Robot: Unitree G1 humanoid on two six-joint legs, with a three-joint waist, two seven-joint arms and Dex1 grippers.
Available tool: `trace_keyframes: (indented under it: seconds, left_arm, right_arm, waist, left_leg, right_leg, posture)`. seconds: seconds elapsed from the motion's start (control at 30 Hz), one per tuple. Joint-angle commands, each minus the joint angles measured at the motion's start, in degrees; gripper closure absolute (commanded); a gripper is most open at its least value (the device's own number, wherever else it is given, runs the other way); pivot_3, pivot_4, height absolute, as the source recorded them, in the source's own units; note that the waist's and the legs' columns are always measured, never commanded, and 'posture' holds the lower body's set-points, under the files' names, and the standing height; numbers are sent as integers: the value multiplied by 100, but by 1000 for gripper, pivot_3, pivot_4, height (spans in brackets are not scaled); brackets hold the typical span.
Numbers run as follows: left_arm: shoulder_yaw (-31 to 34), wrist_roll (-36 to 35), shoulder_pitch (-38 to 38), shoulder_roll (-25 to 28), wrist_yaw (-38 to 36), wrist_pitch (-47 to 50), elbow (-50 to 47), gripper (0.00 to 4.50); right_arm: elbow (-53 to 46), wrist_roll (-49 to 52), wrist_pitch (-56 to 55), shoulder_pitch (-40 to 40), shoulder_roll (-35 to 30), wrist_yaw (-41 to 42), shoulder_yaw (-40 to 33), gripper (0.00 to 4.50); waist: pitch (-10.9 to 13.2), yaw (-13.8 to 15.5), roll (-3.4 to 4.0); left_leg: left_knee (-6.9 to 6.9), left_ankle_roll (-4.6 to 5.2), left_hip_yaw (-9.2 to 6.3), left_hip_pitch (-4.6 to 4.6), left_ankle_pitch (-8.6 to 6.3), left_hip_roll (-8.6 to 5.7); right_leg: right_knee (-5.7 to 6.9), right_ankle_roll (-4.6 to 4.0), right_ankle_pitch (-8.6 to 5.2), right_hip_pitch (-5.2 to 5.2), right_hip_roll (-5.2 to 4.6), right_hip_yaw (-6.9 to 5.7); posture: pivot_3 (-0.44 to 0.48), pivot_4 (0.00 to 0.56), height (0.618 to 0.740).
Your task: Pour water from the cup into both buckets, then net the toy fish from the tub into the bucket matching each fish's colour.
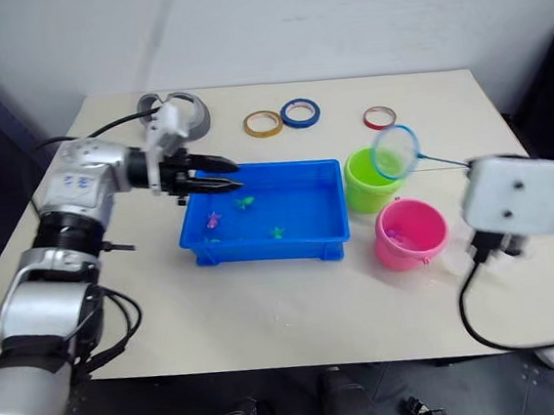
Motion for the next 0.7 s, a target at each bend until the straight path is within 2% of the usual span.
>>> trace_keyframes:
  seconds: [0.03, 0.17, 0.3, 0.47, 0.7]
  left_arm:
    - [312, 35, 263, 543, 204, 169, -353, 2385]
    - [544, 0, 692, 1090, 422, 504, -879, 2385]
    - [777, -75, 1210, 1519, 623, 923, -1545, 2385]
    - [1111, -279, 1907, 1880, 809, 1537, -2551, 2385]
    - [1433, -555, 2552, 2132, 1102, 2238, -3593, 2385]
  right_arm:
    - [400, 447, 411, -1116, 220, -584, 1374, 4500]
    - [1085, 450, 613, -2206, 965, -1006, 2913, 4500]
    - [1770, 273, 610, -2696, 1713, -1385, 3886, 4500]
    - [2470, 2, 49, -2875, 2352, -1621, 4683, 4500]
    - [2862, -17, -213, -3163, 3069, -1658, 5148, 4500]
  waist:
    - [0, -39, -1]
    - [3, -64, -6]
    - [2, -53, -6]
    - [1, -35, -8]
    - [-1, -56, -12]
  left_leg:
    - [0, 0, -2, 0, 0, 1]
    - [3, 3, -1, -12, 0, 0]
    - [2, 5, -1, -20, 0, 2]
    - [2, 7, -1, -24, 0, 1]
    - [4, 7, -1, -22, 0, 1]
  right_leg:
    - [-2, -2, -1, 0, 0, -2]
    - [-4, -2, -1, -5, -5, -3]
    - [-5, -2, -1, -15, -10, -8]
    - [-5, -2, -1, -16, -13, -11]
    - [2, -2, -1, -16, -14, -12]
  posture:
    - [0, 150, 738]
    - [0, 150, 738]
    - [0, 150, 738]
    - [0, 150, 738]
    - [0, 150, 738]
